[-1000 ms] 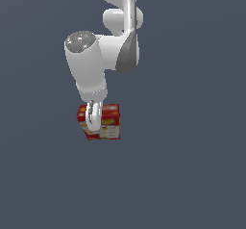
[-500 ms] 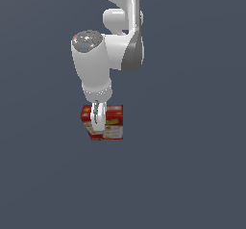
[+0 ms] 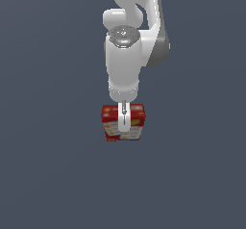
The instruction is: Pick up the object and move it to a goal position.
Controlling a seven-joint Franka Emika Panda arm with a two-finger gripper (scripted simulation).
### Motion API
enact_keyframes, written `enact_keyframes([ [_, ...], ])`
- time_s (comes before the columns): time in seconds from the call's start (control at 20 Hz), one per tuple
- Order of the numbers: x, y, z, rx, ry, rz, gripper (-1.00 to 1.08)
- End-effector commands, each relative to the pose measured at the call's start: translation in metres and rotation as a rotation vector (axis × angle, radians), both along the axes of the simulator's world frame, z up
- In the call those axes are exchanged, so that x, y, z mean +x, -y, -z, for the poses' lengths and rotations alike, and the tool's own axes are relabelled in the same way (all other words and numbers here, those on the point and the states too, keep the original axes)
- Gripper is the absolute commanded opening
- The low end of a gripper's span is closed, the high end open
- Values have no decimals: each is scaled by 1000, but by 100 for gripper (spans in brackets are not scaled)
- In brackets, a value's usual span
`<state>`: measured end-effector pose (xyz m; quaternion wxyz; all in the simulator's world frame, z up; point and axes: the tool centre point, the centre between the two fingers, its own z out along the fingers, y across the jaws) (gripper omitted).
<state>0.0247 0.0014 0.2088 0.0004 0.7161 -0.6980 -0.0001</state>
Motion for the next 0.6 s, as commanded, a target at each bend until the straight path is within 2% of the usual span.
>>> enact_keyframes([
  [0.0, 3, -20, -4, 0, 1, 1, -100],
  [0.25, 7, -43, -8, 0, 1, 1, -100],
  [0.55, 9, -47, -9, 0, 1, 1, -100],
])
